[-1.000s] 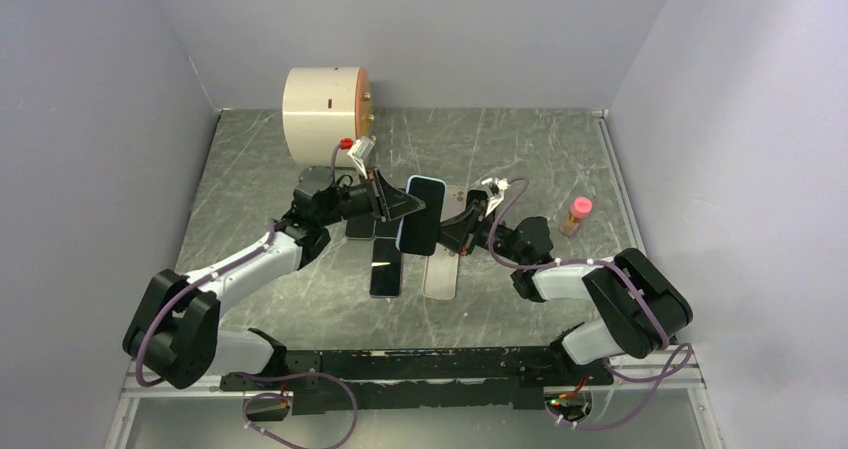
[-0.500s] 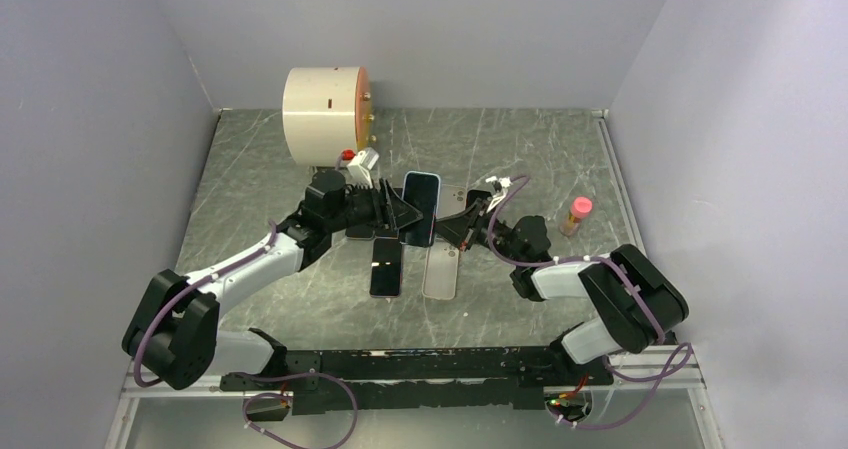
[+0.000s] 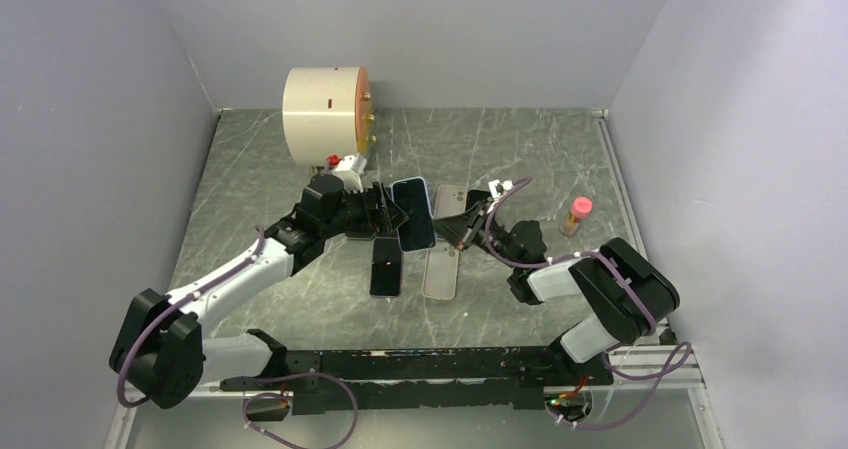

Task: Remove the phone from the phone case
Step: Remove the phone case from the phone.

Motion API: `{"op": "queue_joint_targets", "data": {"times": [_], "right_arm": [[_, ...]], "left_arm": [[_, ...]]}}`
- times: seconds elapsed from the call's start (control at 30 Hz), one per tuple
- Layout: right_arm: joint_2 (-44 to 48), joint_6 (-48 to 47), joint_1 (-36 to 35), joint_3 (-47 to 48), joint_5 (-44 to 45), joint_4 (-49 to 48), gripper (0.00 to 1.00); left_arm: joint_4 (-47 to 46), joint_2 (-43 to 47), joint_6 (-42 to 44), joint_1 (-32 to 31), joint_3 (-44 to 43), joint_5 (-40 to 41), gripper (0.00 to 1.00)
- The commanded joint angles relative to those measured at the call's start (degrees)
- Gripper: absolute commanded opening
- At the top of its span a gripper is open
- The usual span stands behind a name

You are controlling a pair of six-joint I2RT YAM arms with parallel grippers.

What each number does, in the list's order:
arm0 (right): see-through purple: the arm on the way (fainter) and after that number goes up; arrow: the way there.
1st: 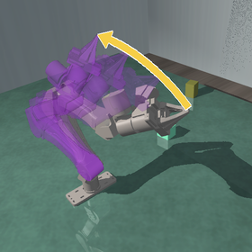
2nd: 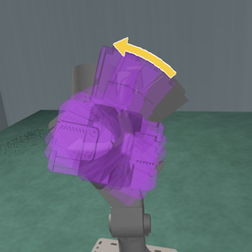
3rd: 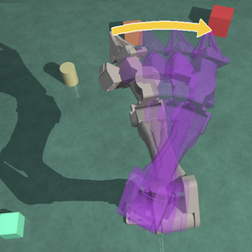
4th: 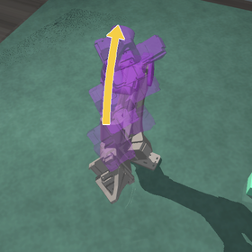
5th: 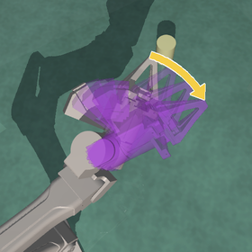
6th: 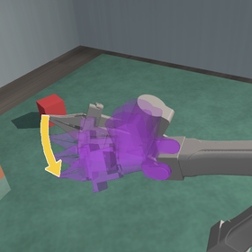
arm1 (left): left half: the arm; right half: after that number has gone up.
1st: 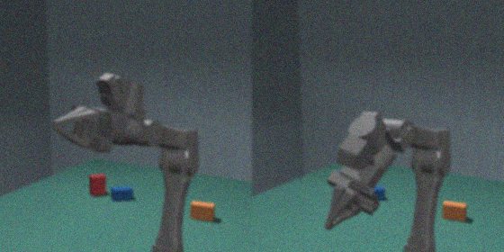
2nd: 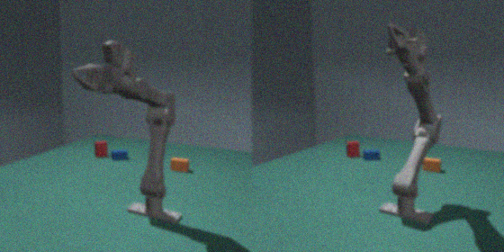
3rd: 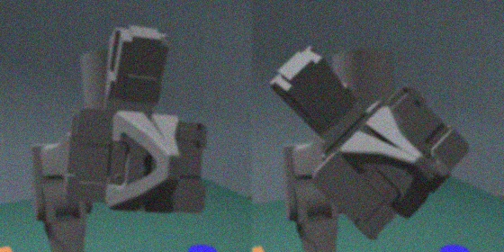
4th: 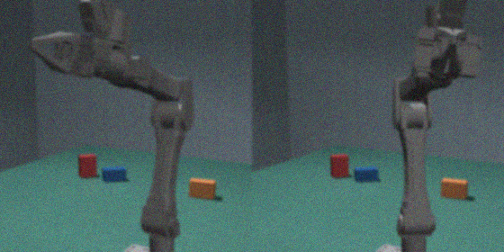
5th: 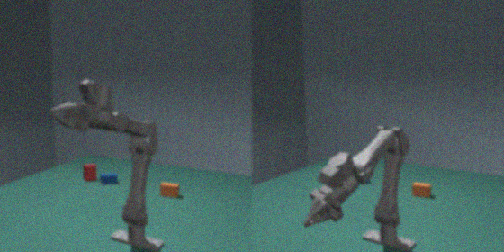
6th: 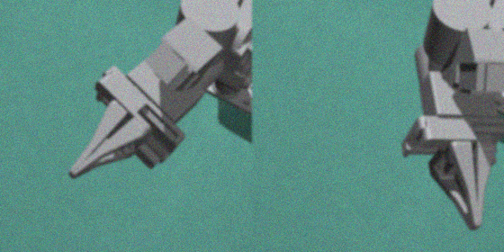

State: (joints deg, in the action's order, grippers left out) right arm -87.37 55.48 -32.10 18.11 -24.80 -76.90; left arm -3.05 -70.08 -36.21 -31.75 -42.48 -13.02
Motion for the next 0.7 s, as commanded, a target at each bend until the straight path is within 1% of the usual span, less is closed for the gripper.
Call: {"op": "queue_joint_targets", "data": {"times": [0.0, 0.07, 0.1, 0.13, 0.3, 0.37, 0.57, 0.67], "right_arm": [[4.6, 0.2, -1.4, 0.7, 3.4, -9.0, 0.0], [6.8, -0.5, -1.8, 0.5, 5.8, -4.6, 0.0], [7.4, -0.7, -1.8, 0.3, 6.5, -3.2, 0.0], [7.9, -0.8, -1.8, 0.2, 6.9, -2.3, 0.0], [7.7, -0.5, -2.8, 0.3, 8.4, -0.2, 0.0], [7.0, -0.3, -3.2, 0.6, 9.1, 0.7, 0.0], [6.3, -0.6, -4.8, 1.1, 11.8, 3.9, 0.0], [6.8, -1.9, -5.5, 1.4, 12.8, 5.8, 0.0]], "left_arm": [[8.4, 2.4, 4.1, -1.7, -3.2, 9.8, 0.86], [10.4, 3.3, 5.0, -3.0, -4.0, 12.6, 0.87], [11.4, 3.9, 5.5, -3.6, -4.5, 12.9, 0.93], [12.5, 4.3, 5.8, -4.1, -4.9, 15.2, 0.94], [16.0, 4.3, 6.1, -6.6, -7.7, 18.5, 0.94], [17.9, 3.7, 6.8, -8.8, -9.8, 20.2, 0.94], [22.6, 2.0, 8.8, -14.7, -13.9, 27.4, 0.94], [25.5, 1.5, 8.8, -16.0, -15.1, 31.5, 0.94]]}}
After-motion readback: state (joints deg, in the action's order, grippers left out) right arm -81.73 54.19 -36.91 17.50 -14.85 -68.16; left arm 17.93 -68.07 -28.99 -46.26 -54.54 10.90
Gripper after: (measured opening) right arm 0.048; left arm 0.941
